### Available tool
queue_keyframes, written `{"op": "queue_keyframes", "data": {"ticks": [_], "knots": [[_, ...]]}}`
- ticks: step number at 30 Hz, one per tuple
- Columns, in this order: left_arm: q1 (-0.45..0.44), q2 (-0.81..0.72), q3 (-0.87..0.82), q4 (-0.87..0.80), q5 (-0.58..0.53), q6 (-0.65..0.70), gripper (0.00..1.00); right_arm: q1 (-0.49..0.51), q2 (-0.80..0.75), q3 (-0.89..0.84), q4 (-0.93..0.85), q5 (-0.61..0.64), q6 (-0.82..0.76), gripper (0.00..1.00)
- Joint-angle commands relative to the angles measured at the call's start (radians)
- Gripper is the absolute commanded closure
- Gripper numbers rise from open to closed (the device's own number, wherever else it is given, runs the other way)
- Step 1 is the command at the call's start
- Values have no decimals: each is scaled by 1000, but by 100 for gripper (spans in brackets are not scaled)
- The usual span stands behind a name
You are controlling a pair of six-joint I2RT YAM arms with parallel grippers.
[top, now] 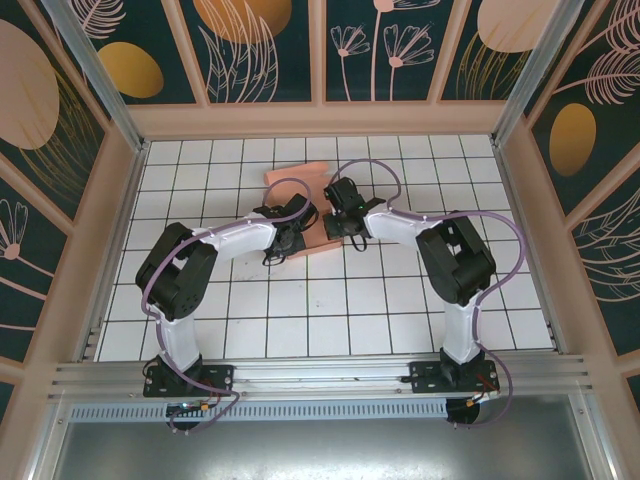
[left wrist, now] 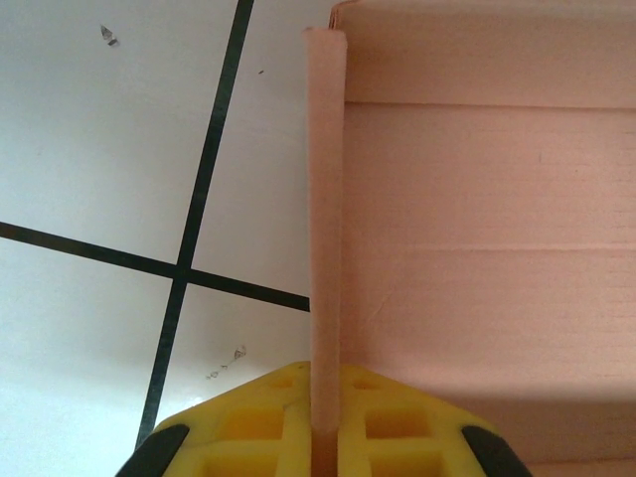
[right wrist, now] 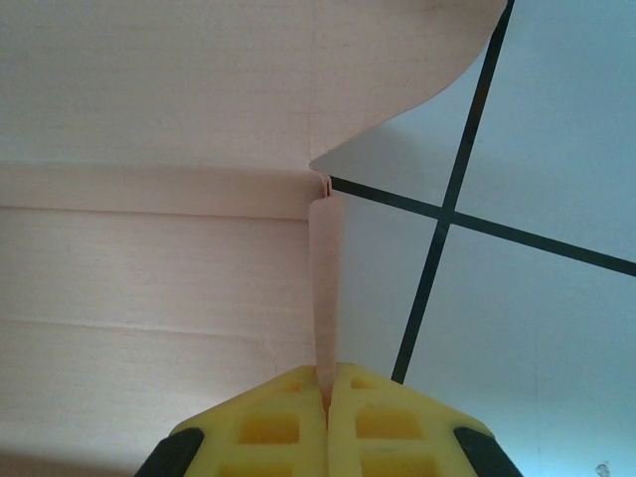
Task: Fold the paper box
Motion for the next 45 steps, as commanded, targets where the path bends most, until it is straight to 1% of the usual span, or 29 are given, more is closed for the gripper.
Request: {"op": "queue_keyframes", "data": {"ticks": [1, 5, 6, 7, 8, 9, 10, 12, 13, 19, 25, 26, 28, 34, 35, 36, 37, 38, 39, 40, 43, 45], "knots": [[-5, 5, 9, -2, -12, 14, 89, 20, 52, 26, -79, 109, -29, 100], [-7, -30, -13, 31, -10, -4, 85, 24, 63, 31, -92, 154, -29, 100], [-6, -43, -22, 46, -7, -8, 85, 24, 63, 30, -94, 161, -30, 97], [-6, -51, -29, 57, -5, -8, 85, 24, 62, 28, -91, 161, -27, 90], [-6, -54, -34, 64, -2, -8, 85, 22, 60, 26, -86, 153, -27, 86], [-7, -53, -35, 66, -2, -8, 85, 20, 59, 23, -80, 139, -22, 86], [-6, -50, -34, 62, -1, -5, 86, 18, 57, 21, -75, 123, -18, 86], [-6, -41, -31, 54, 1, -3, 86, 15, 52, 19, -69, 103, -11, 97], [-5, -39, -31, 52, 1, 0, 87, 14, 51, 19, -69, 104, -12, 100], [-6, -50, -33, 49, -5, -3, 84, 15, 57, 27, -81, 130, -17, 100], [-5, -119, -57, 74, -26, -25, 69, 12, 54, 19, -83, 174, -23, 100], [-6, -134, -67, 79, -32, -32, 67, 12, 55, 18, -82, 172, -23, 100], [-6, -161, -79, 88, -40, -39, 65, 10, 58, 18, -81, 173, -23, 95], [-5, -222, -134, 97, -84, -66, 61, 3, 69, 19, -77, 168, -23, 92], [-4, -231, -145, 95, -95, -74, 60, 0, 72, 20, -77, 166, -23, 87], [-4, -242, -156, 94, -107, -83, 59, -2, 74, 22, -77, 162, -21, 85], [-4, -253, -166, 90, -120, -94, 58, -5, 74, 23, -76, 158, -22, 85], [-1, -272, -176, 88, -138, -108, 56, -6, 76, 24, -74, 155, -23, 88], [-1, -296, -193, 88, -157, -123, 53, -6, 77, 24, -76, 153, -27, 98], [4, -318, -208, 89, -172, -136, 51, -7, 77, 25, -75, 153, -28, 100], [31, -412, -281, 115, -198, -179, 39, -8, 48, 11, -55, 154, -30, 100], [65, -489, -354, 156, -191, -199, 29, -15, 9, -10, -24, 133, -28, 100]]}}
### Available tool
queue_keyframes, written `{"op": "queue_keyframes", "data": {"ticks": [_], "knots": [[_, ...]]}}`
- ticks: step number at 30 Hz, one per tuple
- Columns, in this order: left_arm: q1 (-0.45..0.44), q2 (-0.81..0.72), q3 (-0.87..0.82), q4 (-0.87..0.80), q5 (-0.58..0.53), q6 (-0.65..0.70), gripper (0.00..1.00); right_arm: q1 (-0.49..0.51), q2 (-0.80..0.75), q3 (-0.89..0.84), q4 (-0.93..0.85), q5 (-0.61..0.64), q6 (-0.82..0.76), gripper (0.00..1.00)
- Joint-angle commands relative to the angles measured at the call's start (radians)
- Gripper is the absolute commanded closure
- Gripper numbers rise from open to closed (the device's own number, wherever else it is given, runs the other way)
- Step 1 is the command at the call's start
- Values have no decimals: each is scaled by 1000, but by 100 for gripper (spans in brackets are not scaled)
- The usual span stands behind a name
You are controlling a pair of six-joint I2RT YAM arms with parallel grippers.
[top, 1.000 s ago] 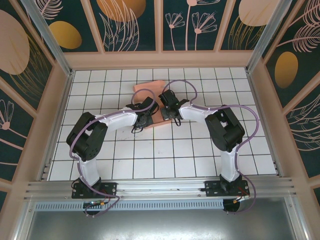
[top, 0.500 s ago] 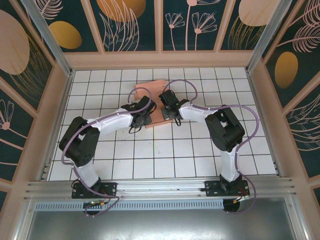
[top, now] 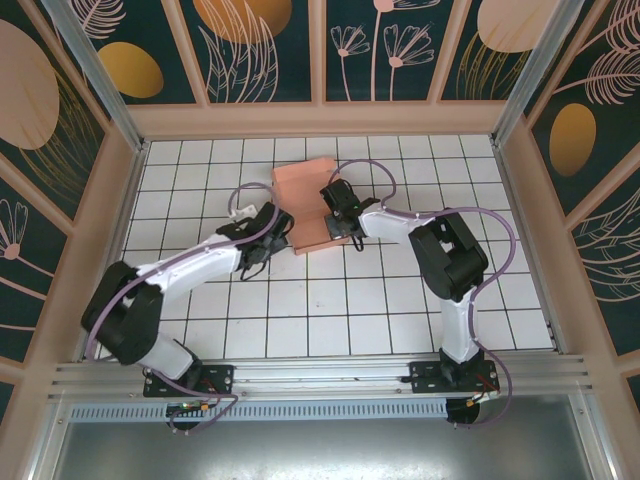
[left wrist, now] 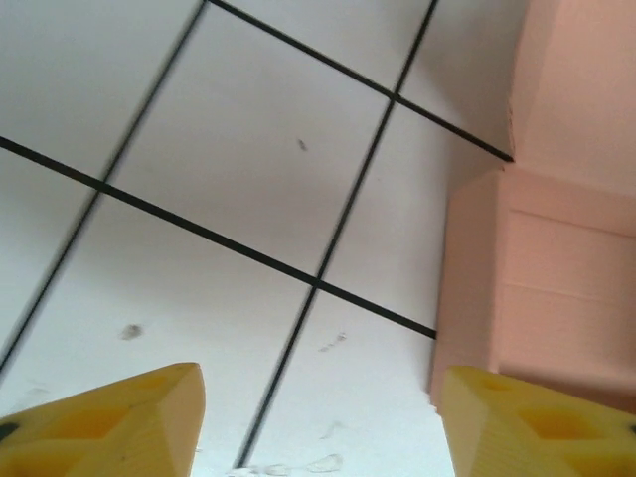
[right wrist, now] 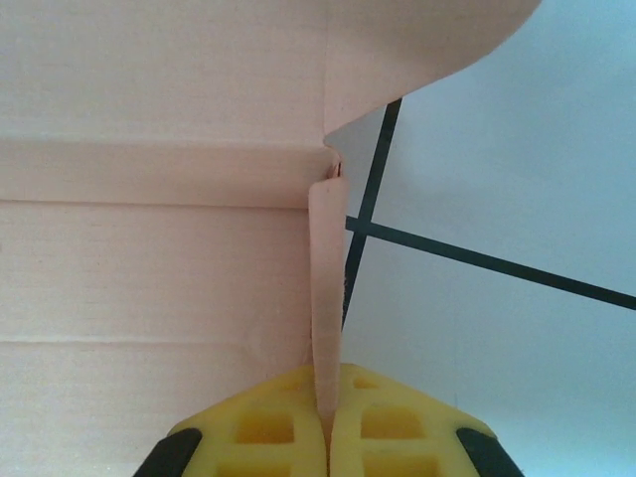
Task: Fold the paper box
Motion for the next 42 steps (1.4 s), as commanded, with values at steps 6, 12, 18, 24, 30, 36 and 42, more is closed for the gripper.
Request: {"op": "queue_keyframes", "data": {"ticks": [6, 12, 18, 24, 30, 36, 42], "knots": [[175, -233, -250, 206, 96, -57, 2, -47, -193, -135, 141, -101, 16, 100], [185, -237, -339, 437, 241, -12, 2, -105, -392, -276, 367, -379, 78, 100], [183, -126, -302, 620, 427, 46, 2, -107, -508, -339, 473, -579, 100, 100], [123, -32, -219, 898, 662, 75, 6, -106, -573, -416, 609, -711, 136, 100], [89, -34, -192, 966, 729, 102, 23, -106, -617, -483, 689, -745, 142, 100], [84, -44, -186, 934, 743, 115, 40, -106, -613, -476, 640, -725, 88, 100], [75, -36, -172, 939, 749, 116, 47, -69, -589, -431, 565, -676, 7, 100]]}}
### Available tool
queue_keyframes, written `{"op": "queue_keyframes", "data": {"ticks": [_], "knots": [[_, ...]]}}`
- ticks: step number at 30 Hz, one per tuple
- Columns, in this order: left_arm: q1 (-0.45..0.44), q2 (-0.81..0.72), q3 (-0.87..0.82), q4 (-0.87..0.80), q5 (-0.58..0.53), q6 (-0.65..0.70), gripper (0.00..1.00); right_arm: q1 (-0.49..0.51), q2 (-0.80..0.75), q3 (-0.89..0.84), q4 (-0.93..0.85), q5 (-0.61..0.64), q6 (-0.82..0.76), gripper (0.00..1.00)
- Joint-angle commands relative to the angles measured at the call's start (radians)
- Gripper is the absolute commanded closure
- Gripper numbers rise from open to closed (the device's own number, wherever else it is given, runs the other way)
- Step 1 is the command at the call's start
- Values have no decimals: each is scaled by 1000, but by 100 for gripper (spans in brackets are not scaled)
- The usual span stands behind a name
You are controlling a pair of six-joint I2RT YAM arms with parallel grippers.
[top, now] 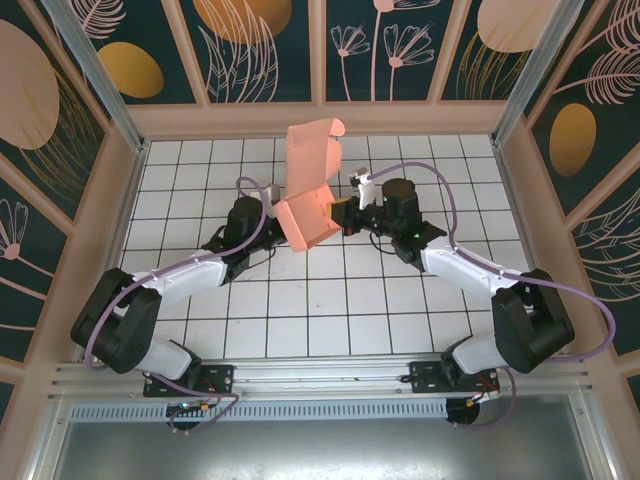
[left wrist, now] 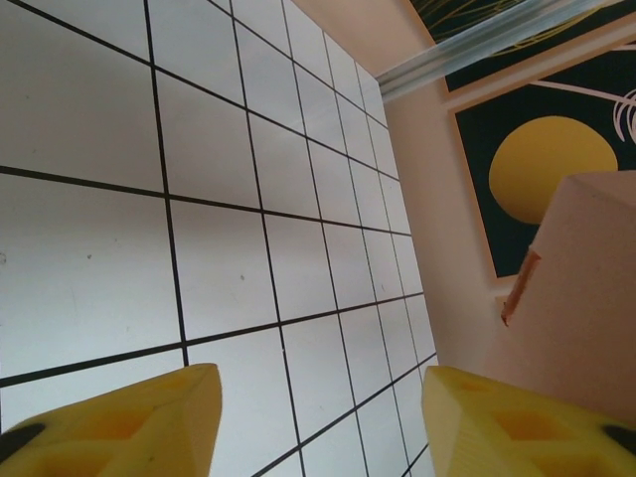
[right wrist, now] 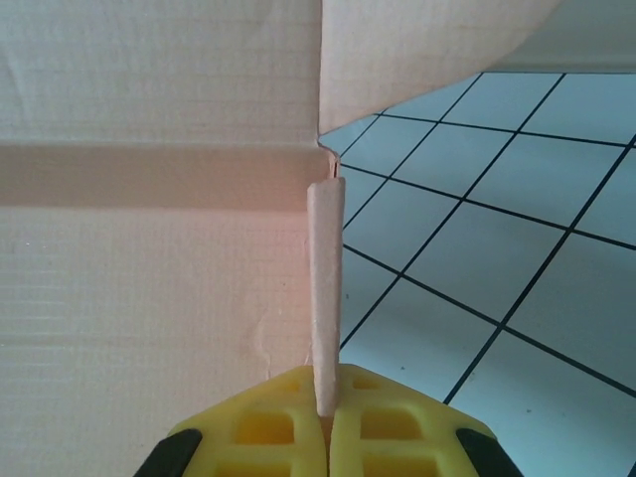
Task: Fold the paper box
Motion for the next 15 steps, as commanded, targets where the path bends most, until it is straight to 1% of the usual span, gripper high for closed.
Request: {"op": "queue_keyframes", "data": {"ticks": [1, 6, 11, 15], "knots": [[-9, -8, 38, 50, 30, 15, 47, 35, 11, 44, -44, 39, -70, 100], [-12, 0, 56, 66, 40, 15, 48, 86, 47, 84, -113, 139, -132, 100], [-14, 19, 80, 75, 52, 10, 48, 145, 101, 153, -212, 286, -206, 100], [-14, 21, 88, 68, 49, 14, 48, 152, 100, 157, -207, 321, -188, 100]]}}
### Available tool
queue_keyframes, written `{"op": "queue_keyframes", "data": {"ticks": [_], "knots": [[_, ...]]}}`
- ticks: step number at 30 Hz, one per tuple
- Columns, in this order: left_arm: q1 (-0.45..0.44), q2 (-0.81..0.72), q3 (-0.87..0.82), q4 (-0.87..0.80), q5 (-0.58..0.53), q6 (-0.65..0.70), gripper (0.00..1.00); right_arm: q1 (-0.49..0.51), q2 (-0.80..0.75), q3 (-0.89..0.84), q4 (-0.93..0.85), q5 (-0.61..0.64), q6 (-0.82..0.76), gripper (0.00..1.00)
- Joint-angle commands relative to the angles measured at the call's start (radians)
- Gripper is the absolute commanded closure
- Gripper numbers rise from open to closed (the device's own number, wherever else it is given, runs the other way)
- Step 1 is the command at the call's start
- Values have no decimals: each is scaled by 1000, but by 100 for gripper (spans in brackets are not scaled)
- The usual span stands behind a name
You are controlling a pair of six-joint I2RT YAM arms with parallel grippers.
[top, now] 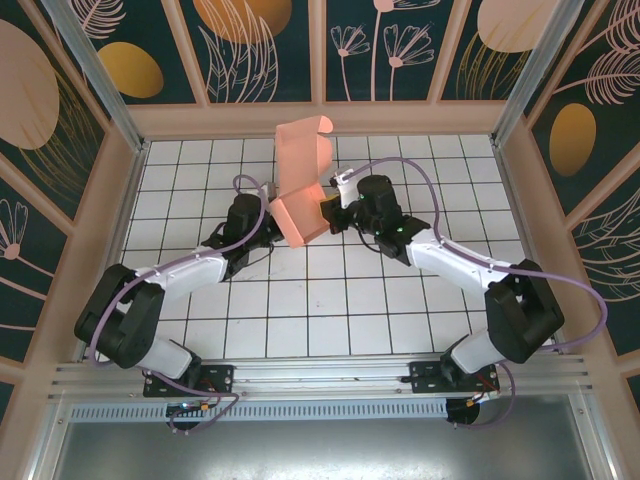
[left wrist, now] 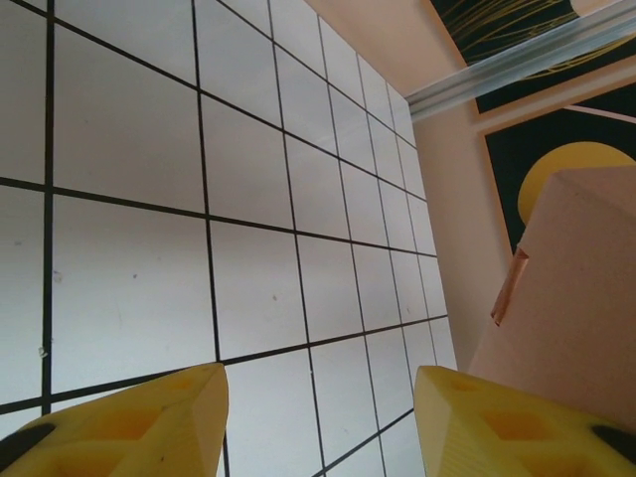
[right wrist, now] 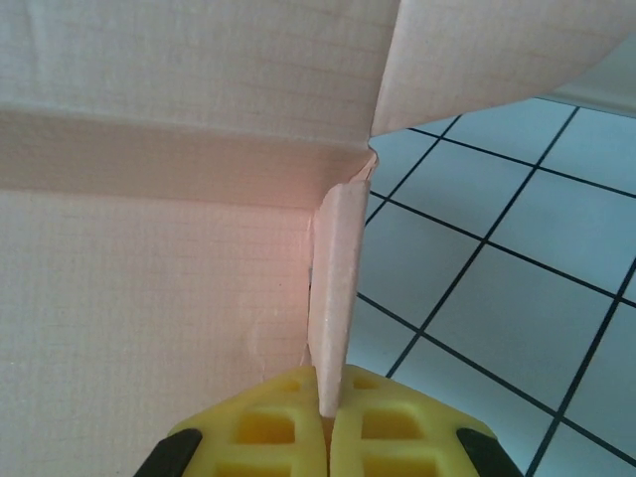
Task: Fold the paper box
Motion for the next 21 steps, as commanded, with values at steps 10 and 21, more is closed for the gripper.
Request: {"op": "queue_keyframes", "data": {"ticks": [10, 21], "knots": [[-36, -48, -38, 43, -14, 13, 39, -19, -67, -41, -18, 98, 22, 100], [23, -88, -186, 63, -107, -35, 34, -95, -119, -136, -45, 135, 43, 100]]}}
